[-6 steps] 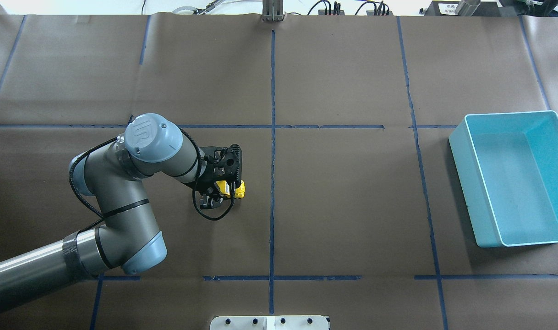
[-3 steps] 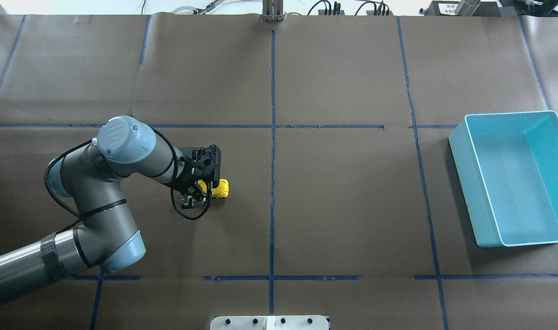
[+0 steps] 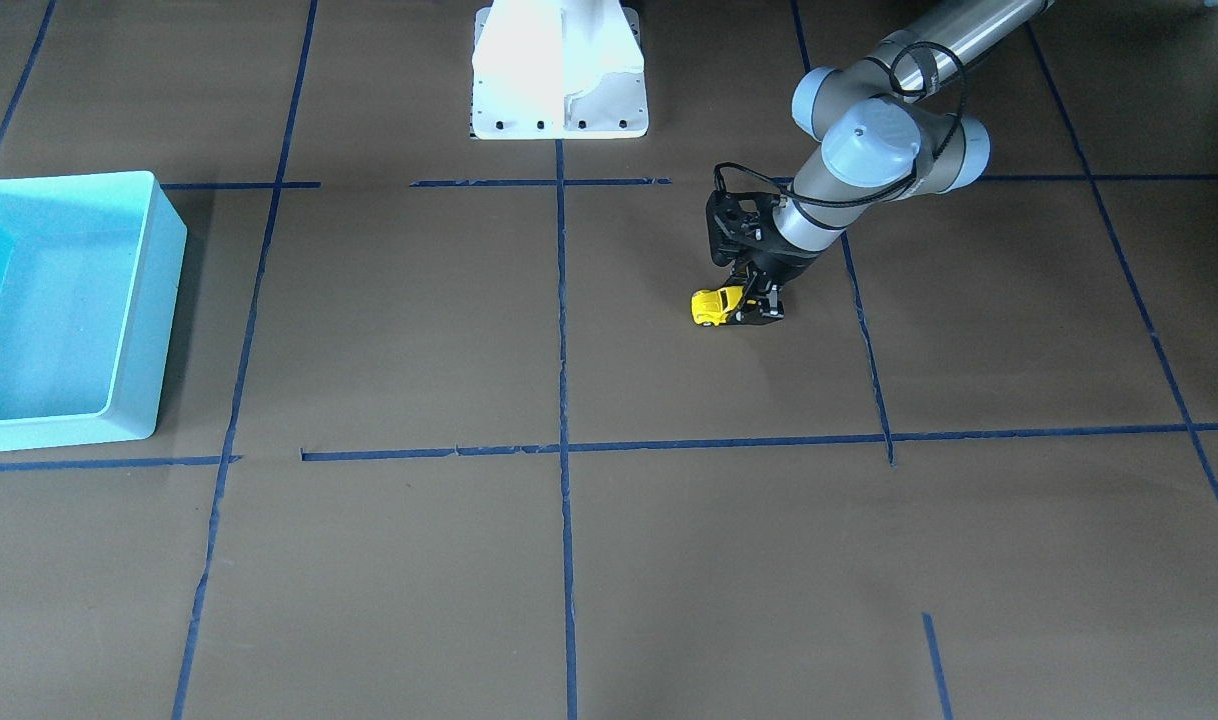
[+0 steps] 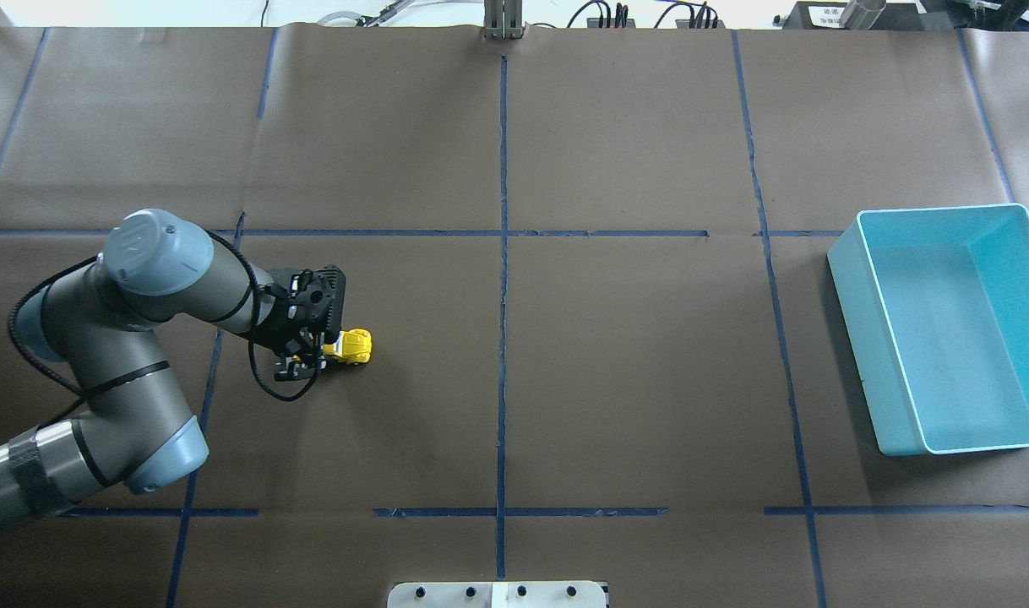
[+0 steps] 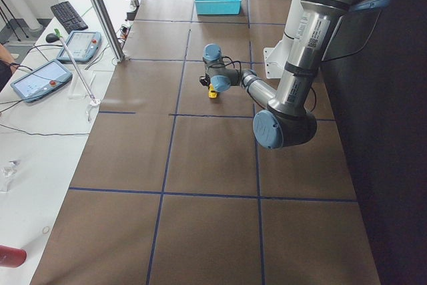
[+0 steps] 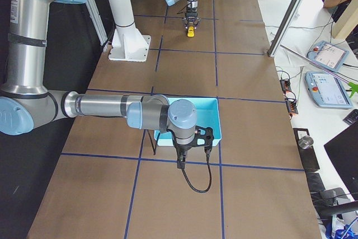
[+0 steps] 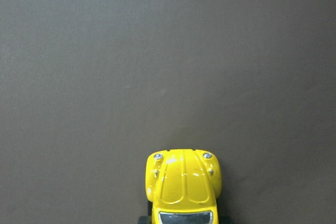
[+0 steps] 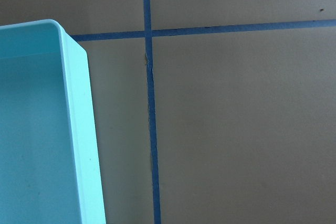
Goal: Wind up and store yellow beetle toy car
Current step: 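Drag the car backward toward the robot with the left gripper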
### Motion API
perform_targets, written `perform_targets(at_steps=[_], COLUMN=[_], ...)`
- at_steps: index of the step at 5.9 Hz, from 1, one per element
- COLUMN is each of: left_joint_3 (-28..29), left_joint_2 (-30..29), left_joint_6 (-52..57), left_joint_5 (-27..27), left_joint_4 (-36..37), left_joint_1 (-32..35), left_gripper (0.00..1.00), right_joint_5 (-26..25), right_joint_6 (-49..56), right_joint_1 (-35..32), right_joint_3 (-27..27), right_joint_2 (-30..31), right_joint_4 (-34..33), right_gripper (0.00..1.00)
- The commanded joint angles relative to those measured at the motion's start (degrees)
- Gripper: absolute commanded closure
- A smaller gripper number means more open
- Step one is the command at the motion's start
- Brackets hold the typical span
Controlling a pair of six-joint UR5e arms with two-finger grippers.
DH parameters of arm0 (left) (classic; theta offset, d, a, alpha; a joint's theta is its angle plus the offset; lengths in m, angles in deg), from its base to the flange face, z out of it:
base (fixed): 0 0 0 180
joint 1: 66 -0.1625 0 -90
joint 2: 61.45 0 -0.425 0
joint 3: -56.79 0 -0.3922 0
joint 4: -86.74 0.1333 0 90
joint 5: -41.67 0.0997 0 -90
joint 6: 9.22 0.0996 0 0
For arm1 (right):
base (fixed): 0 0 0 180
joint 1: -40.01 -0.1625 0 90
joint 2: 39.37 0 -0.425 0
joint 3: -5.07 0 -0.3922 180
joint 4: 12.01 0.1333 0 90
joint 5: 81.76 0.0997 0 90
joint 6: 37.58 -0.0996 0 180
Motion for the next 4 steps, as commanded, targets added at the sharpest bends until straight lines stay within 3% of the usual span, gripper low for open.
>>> perform_targets(at_steps=[1,2,4], left_joint_3=[-3.1,-3.0,-2.9], left_joint_2=[7.7,9.7,9.9], left_joint_6=[6.2,8.0,7.9], left_joint_5=[-0.8,-3.9,-5.3], left_joint_4=[-1.7,-3.1,-3.1], left_joint_1=[2.1,4.4,5.6], left_gripper=[0.70,0.01,0.00], right_joint_5=[0.1,0.1,0.2], right_joint_6=[0.0,0.0,0.0], right_joint_1=[0.0,0.0,0.0], right_joint_3=[-0.1,-0.1,-0.2], right_joint_2=[0.0,-0.1,-0.1], right_joint_4=[-0.1,-0.1,0.0], right_gripper=[0.00,0.00,0.00])
